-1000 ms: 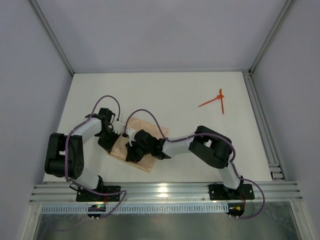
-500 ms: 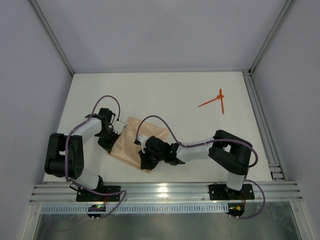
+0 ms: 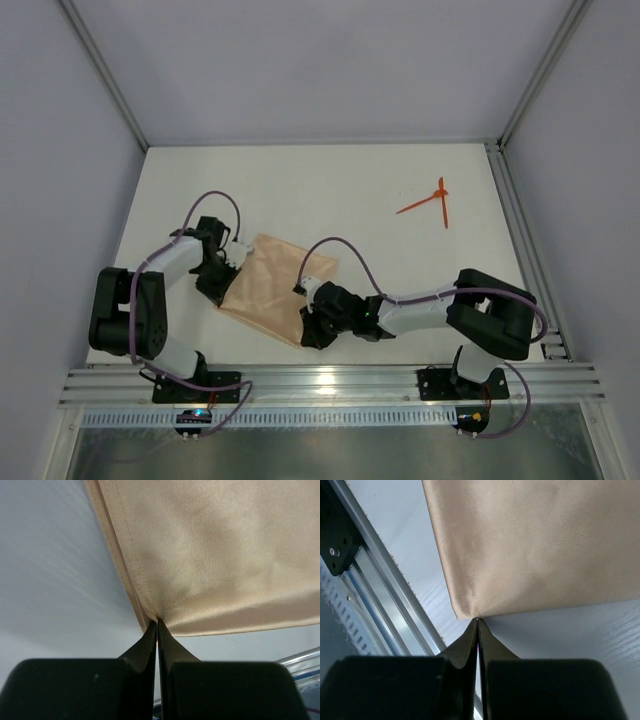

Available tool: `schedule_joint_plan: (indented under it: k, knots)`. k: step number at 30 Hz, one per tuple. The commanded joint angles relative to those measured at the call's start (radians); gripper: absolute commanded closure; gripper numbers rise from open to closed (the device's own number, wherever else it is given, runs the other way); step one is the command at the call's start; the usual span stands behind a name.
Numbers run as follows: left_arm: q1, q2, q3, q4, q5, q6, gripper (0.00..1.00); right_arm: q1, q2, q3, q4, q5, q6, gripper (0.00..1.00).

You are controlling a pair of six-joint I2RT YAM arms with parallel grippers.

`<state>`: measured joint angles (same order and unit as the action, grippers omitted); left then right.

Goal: Fold the napkin into a case and place the utensils inside
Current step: Smooth out the square-folded napkin at the center of the board, then pick up the top corner of the square folded napkin from the center of the board.

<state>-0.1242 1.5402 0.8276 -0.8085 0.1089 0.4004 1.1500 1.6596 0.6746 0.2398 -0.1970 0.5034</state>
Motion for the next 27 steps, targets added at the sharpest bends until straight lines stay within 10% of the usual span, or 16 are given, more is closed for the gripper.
schedule_joint_plan:
  k: [1, 14, 27]
  knots:
    - [0.005, 0.031, -0.056, 0.103, -0.006, 0.025, 1.00, 0.008, -0.018, -0.040, -0.234, 0.041, -0.020, 0.97]
    - [0.005, -0.103, 0.047, -0.073, -0.069, -0.023, 0.54, -0.169, -0.208, 0.247, -0.422, -0.001, -0.155, 0.87]
    - [0.000, 0.019, 0.419, 0.004, 0.095, -0.103, 0.54, -0.487, 0.040, 0.533, -0.398, -0.099, -0.183, 0.70]
